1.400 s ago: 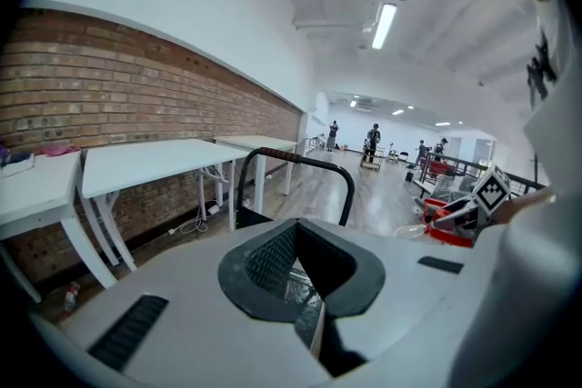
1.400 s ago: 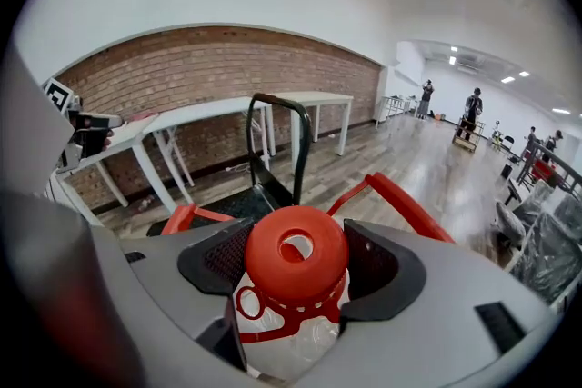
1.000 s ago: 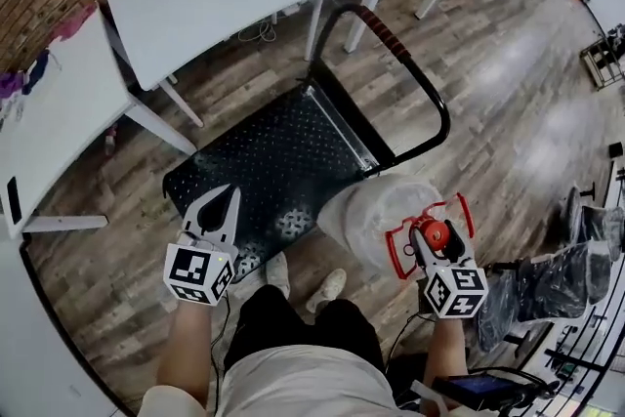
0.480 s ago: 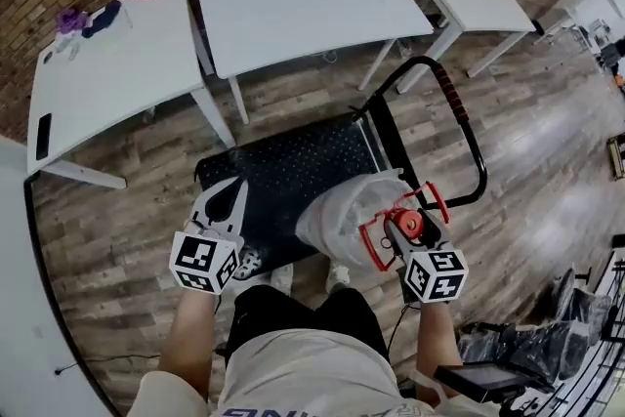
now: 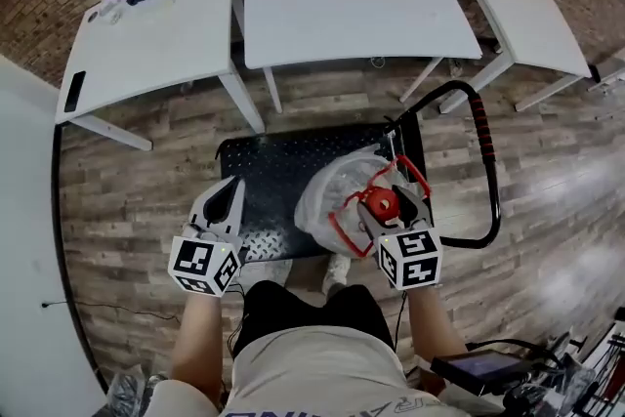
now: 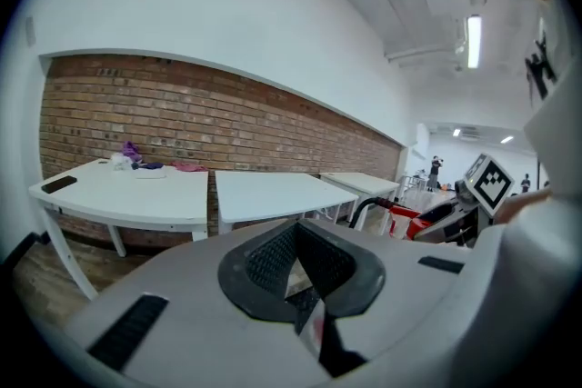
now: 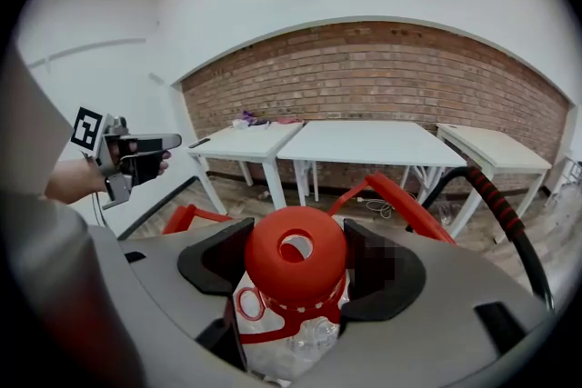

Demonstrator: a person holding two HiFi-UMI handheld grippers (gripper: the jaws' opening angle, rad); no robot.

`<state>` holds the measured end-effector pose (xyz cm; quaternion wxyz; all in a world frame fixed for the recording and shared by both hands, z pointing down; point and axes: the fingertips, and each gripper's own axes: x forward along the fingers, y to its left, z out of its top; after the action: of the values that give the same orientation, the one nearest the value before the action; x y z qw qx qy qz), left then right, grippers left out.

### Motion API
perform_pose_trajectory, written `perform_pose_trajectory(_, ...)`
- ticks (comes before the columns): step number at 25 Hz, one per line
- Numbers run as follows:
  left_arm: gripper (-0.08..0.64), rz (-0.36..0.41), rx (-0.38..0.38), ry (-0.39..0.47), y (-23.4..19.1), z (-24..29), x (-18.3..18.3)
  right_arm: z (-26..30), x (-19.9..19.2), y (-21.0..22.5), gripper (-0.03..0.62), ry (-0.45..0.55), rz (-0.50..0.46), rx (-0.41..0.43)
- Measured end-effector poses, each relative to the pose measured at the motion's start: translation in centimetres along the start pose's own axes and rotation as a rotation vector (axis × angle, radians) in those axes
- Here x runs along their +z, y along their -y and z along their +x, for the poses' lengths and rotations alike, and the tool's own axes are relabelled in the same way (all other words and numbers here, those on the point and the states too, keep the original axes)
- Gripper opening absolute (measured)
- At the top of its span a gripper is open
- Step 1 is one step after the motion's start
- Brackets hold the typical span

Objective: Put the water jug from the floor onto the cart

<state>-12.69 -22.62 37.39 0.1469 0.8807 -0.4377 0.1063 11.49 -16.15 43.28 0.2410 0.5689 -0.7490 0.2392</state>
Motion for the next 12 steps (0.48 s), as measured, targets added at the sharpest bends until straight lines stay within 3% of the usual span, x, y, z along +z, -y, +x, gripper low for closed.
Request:
perform_pose_trajectory(5, 0.000, -0.012, 0.105, -0.013, 0.7, -0.5, -0.8, 3.3, 1.7, 2.0, 0.314, -0.004, -0.070, 0.068)
perform_pose_trajectory(12, 0.000, -0.029, 0.156, -0.061, 0.6, -1.6, -3.2, 8.8, 1.0, 7.0, 0.314, -0.018, -0.063, 0.037)
